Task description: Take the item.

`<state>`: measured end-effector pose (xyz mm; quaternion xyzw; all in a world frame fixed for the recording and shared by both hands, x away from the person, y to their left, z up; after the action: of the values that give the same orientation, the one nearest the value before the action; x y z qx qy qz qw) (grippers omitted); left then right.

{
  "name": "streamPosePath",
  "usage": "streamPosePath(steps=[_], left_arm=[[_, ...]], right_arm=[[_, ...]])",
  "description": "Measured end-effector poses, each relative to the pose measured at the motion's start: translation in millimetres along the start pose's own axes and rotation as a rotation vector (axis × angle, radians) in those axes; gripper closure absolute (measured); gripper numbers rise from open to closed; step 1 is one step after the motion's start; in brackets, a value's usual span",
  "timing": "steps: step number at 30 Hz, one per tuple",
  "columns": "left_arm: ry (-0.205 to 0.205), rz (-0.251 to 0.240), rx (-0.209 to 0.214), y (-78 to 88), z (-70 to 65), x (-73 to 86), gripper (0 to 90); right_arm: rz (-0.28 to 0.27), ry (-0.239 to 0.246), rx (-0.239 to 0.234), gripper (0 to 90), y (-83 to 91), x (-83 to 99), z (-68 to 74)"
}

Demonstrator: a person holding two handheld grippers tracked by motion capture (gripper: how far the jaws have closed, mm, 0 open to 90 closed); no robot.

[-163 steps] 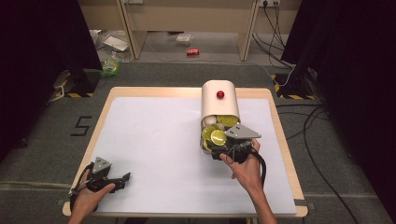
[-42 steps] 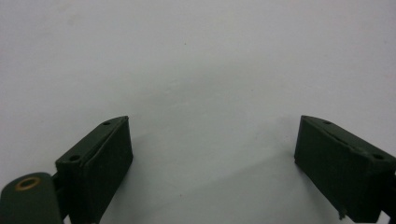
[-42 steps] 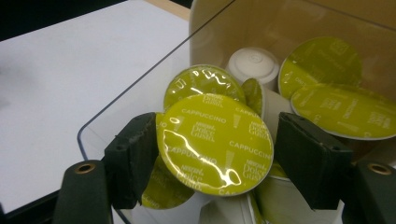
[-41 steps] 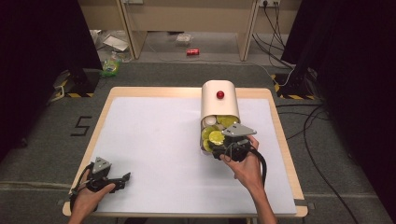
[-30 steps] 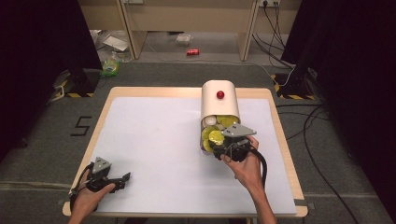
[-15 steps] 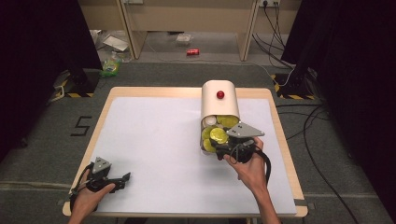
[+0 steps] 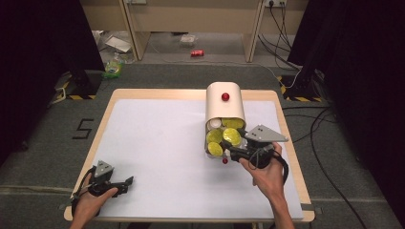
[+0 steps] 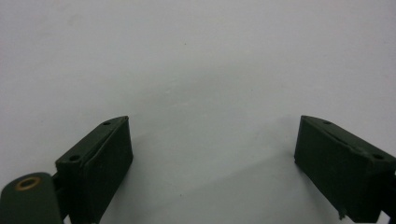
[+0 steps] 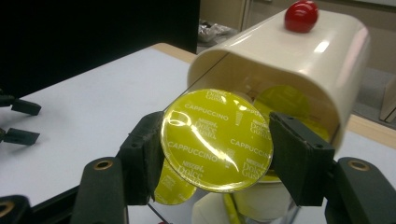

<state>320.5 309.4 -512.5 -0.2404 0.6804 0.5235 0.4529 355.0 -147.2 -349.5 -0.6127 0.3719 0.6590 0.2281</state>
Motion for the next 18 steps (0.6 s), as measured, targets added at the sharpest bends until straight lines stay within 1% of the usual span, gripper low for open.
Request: streamPosePath(steps=[4, 10, 18], left_arm=[[0.000, 0.000, 0.000, 0.0, 0.0, 0.0, 10.5], [0.001, 0.000, 0.000, 0.0, 0.0, 0.0, 10.5], [0.000, 0.000, 0.001, 0.0, 0.1, 0.0, 10.5]], right_arm=[[-0.022, -0.009, 0.013, 38.9, 11.4, -1.6, -6.5], [-0.047, -0.028, 0.055, 38.9, 31.9, -1.6, -20.1], [-0.056, -0.050, 0.114, 39.0, 56.0, 5.2, -40.7]])
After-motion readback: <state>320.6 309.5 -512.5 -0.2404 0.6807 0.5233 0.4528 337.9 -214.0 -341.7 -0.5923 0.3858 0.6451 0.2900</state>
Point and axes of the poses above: each handheld gripper's, and its own axes: y roughly backward along the jaws, x roughly out of its underside, z roughly to its left, the point moved 1 cm from there along -y, roughly forward along the jaws, and after that the axes turned 12 degrees about -z, right-handed, at the moved point
